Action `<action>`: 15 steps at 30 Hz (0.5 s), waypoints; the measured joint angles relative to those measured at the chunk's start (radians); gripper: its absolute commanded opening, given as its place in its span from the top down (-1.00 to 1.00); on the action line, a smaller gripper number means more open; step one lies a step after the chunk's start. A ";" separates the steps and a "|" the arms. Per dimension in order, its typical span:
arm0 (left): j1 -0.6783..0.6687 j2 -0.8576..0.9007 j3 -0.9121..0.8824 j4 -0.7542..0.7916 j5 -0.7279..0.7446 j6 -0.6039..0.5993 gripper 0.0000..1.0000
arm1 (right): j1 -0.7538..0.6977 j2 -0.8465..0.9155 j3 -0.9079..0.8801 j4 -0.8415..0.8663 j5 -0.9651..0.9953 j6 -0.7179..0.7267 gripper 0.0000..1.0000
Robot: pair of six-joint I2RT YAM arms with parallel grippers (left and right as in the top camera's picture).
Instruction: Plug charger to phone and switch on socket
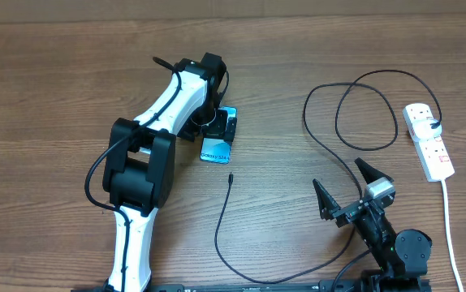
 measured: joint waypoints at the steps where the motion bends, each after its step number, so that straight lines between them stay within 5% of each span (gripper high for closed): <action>1: 0.000 0.000 0.000 0.003 0.000 0.000 -0.99 | 0.000 0.000 0.000 0.000 0.000 0.000 -1.00; 15: -0.003 0.023 0.053 0.042 0.009 0.004 -0.99 | 0.000 0.000 0.000 0.000 0.000 0.000 -1.00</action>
